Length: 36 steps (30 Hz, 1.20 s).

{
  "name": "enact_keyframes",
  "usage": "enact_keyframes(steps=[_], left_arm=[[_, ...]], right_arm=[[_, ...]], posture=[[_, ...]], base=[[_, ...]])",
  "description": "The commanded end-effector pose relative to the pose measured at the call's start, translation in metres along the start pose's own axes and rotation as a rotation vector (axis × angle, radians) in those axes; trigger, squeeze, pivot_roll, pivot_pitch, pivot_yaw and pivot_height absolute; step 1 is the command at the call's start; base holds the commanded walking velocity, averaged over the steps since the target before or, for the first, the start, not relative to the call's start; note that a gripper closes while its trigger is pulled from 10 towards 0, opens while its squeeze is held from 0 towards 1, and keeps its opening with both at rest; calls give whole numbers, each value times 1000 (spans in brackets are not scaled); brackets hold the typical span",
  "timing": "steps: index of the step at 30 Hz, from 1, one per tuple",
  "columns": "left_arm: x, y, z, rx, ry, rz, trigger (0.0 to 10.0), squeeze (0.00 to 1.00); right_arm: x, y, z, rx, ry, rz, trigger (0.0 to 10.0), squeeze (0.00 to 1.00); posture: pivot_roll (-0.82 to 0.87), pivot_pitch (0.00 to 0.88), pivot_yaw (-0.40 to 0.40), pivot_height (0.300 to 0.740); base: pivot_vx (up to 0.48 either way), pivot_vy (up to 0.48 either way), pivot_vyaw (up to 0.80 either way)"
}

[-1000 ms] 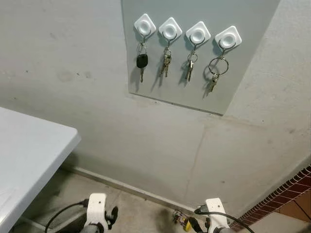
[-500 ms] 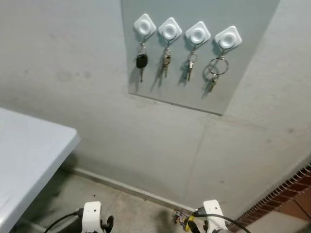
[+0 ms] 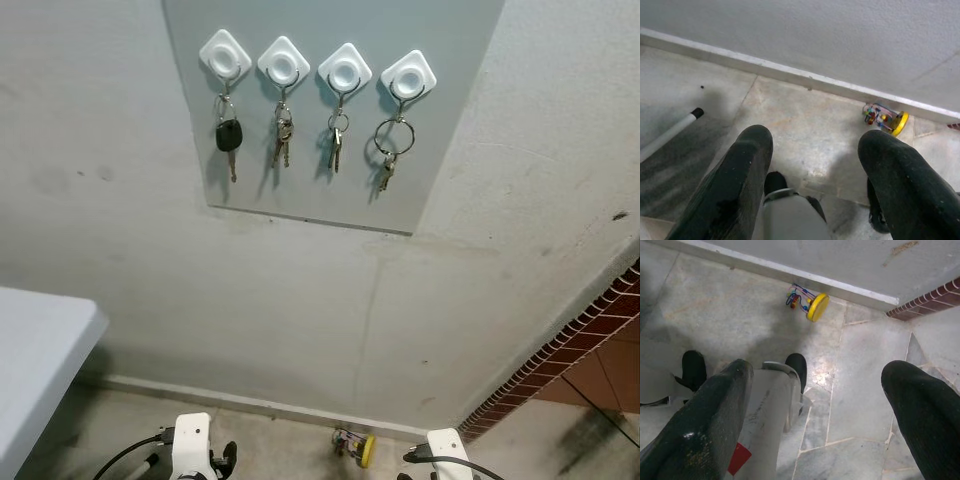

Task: Hang keys on a hook

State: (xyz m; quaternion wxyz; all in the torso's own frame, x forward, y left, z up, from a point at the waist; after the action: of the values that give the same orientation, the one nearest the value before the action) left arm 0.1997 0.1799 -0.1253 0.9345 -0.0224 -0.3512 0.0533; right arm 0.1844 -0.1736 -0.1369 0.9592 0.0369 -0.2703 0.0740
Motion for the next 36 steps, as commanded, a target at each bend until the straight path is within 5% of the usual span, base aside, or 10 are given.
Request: enact_keyframes(steps=[1,26,36], left_arm=[[-8,3,2,10,26,-1,10000,0],[-8,2,2,-1,31,-8,10000,0],[-7,3,2,4,26,15,10000,0]], right_arm=[[-3,-2,1,-11,11,-9,10000,0],[-3,1,0,1,19,17,10000,0],[-2,2,0,6,6,19,10000,0]], posture=[[-86,0,-14,724],[-81,0,-20,724],[-81,0,-19,724]], base=[[0,0,-675],[0,-85,-627],[0,0,0]])
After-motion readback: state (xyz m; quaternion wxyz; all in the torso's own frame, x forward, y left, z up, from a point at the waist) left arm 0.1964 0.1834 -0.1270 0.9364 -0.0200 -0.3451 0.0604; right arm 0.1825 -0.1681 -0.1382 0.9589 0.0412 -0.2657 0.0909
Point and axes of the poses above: a point about 5 cm out from each wrist's last joint towards the gripper, its own z axis pointing back from the gripper into the wrist, its own x axis along the axis of the wrist's last joint, y = z × x, the point moved 5 cm from there along -z, pointing out of the wrist towards the gripper
